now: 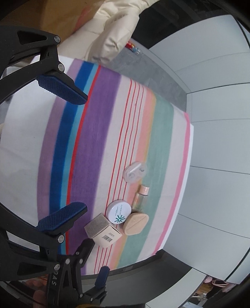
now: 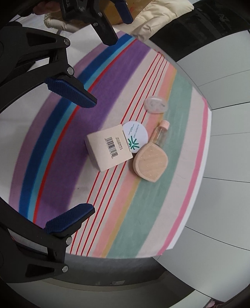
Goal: Organize objects
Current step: 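Grasp white barcode box with right tool while left grasps FLOWER LURE compact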
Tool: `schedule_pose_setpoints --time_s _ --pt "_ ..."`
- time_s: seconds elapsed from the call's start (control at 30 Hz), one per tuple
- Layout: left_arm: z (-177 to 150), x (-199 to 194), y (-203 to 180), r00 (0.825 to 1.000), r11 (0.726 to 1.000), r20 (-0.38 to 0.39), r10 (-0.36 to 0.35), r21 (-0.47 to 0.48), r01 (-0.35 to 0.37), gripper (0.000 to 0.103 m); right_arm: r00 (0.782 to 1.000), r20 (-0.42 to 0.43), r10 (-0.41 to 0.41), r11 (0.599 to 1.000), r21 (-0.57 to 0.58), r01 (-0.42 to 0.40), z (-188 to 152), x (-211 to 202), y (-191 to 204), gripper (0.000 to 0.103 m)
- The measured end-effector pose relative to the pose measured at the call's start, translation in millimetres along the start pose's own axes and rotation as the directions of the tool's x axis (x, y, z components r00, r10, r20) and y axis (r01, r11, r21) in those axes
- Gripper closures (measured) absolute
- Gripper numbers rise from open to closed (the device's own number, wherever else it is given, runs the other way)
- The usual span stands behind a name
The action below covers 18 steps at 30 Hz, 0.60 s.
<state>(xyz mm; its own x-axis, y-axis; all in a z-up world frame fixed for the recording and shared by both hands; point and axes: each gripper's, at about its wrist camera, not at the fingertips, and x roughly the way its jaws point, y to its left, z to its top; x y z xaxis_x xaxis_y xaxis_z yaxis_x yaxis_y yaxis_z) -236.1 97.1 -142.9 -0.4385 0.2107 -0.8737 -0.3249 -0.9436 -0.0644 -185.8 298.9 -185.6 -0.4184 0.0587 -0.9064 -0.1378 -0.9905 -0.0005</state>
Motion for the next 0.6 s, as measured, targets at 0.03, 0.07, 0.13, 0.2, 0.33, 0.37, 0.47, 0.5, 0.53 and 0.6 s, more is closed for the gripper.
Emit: schedule_pose_setpoints --time_s 0.03,0.07,0.13,0.2,0.33,0.37,0.47,0.5,0.53,0.6 --pt "0.6 4.7 -1.1 1.0 1.0 -0.004 -0.001 0.003 0.001 0.002 1.0 -0.008 0.001 1.0 0.005 -0.001 1.0 6.8 -1.0 0.002" --pt "0.8 9.4 -1.6 1.0 1.0 -0.009 -0.003 0.004 0.003 0.002 1.0 -0.014 0.0 1.0 0.009 0.0 1.7 13.4 -1.9 0.002" --pt "0.8 19.2 -2.7 1.0 1.0 -0.023 -0.009 0.005 0.009 0.002 1.0 -0.028 -0.006 1.0 0.013 0.006 3.4 26.3 -3.1 0.005" --pt "1.4 27.9 -4.8 0.999 1.0 -0.034 -0.012 0.005 0.012 0.002 0.999 -0.046 0.007 1.0 0.024 -0.006 4.4 37.5 -4.2 0.007" --pt "2.6 44.2 -8.9 0.998 1.0 -0.055 -0.022 0.011 0.023 0.002 0.999 -0.049 0.02 1.0 0.02 -0.019 5.7 52.4 -1.2 0.012" --pt "2.9 48.2 -10.3 0.998 1.0 -0.059 -0.024 0.013 0.025 0.002 0.999 -0.049 0.022 1.0 0.02 -0.021 5.9 54.9 -1.2 0.015" --pt "4.7 58.1 -15.1 0.997 0.999 -0.062 -0.037 0.017 0.038 0.002 0.999 -0.04 0.021 0.999 0.026 -0.02 6.4 61.5 -2.7 0.022" --pt "5.1 60.0 -15.8 0.997 0.999 -0.064 -0.039 0.019 0.041 0.002 0.999 -0.032 0.025 0.999 0.035 -0.024 6.5 62.5 -4.0 0.025" --pt "5.9 63.2 -18.1 0.997 0.999 -0.067 -0.043 0.022 0.045 0.002 0.999 -0.024 0.033 0.998 0.047 -0.032 6.5 63.5 -6.1 0.028" --pt "7.8 70.5 -24.2 0.996 0.998 -0.073 -0.053 0.03 0.055 0.002 0.999 -0.029 0.045 0.998 0.05 -0.044 7.7 65.7 -8.2 0.047"
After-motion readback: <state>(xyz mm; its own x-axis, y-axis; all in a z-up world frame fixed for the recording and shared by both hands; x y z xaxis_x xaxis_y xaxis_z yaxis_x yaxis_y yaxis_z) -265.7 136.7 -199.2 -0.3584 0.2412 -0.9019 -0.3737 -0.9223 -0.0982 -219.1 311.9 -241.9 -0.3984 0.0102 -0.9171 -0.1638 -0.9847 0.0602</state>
